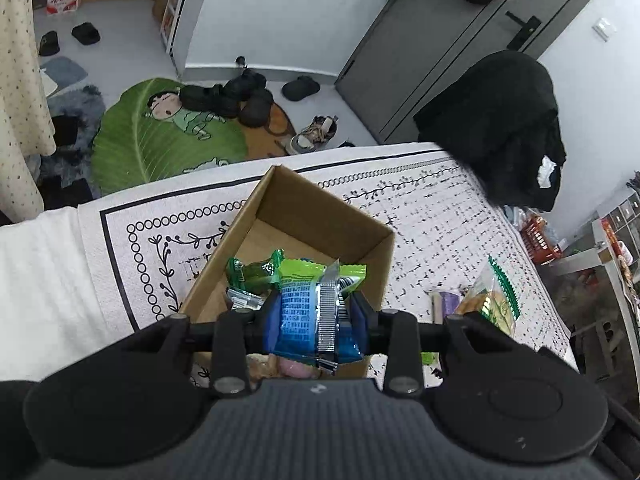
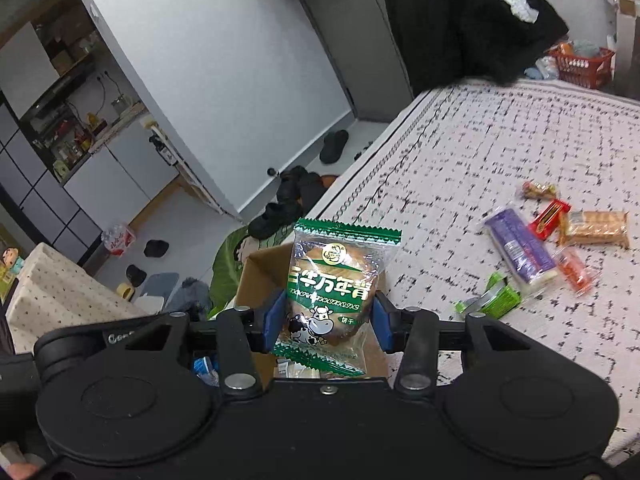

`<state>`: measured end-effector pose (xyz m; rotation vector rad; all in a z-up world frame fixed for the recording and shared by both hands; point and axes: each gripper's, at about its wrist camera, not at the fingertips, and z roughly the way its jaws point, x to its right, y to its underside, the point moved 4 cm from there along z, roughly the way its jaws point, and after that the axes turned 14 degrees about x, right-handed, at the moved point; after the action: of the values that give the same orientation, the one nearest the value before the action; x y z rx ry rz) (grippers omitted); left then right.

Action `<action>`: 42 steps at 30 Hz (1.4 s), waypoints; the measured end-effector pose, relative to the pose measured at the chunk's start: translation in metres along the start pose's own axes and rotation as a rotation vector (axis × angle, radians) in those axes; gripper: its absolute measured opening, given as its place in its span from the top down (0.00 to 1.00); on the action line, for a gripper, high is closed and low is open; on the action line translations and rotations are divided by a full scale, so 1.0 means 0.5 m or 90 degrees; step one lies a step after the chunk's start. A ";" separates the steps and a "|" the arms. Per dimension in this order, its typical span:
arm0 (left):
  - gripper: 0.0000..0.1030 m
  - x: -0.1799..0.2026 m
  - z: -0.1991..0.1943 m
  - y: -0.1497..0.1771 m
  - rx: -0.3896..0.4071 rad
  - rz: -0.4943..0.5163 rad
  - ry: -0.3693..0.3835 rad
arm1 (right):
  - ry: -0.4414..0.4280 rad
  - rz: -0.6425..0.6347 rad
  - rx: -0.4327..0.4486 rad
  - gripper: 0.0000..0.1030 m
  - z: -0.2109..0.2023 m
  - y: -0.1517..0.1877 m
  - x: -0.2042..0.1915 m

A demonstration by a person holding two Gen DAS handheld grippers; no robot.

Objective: Organize snacks
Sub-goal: 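Carry both packs over the cardboard box and open both tools, then withdraw both tools from the box toward the remaining snacks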

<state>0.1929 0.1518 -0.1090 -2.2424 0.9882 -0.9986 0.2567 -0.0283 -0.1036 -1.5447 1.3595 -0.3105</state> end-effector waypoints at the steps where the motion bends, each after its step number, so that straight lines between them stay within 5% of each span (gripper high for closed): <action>1: 0.66 -0.001 0.006 -0.001 -0.002 -0.001 -0.003 | -0.002 0.000 -0.007 0.56 0.007 0.004 -0.002; 15: 0.65 -0.029 0.091 0.002 -0.050 -0.017 -0.059 | -0.024 -0.011 -0.072 0.56 0.079 0.040 -0.021; 25: 0.55 -0.037 0.086 -0.009 -0.062 -0.032 -0.067 | -0.026 -0.018 -0.081 0.54 0.084 0.044 -0.037; 42: 0.28 -0.017 0.013 -0.022 -0.041 -0.022 -0.065 | 0.002 -0.024 -0.011 0.19 -0.008 -0.010 -0.010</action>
<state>0.1984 0.1662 -0.1092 -2.3454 0.9537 -0.8682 0.2549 -0.0269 -0.0957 -1.5865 1.3402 -0.3252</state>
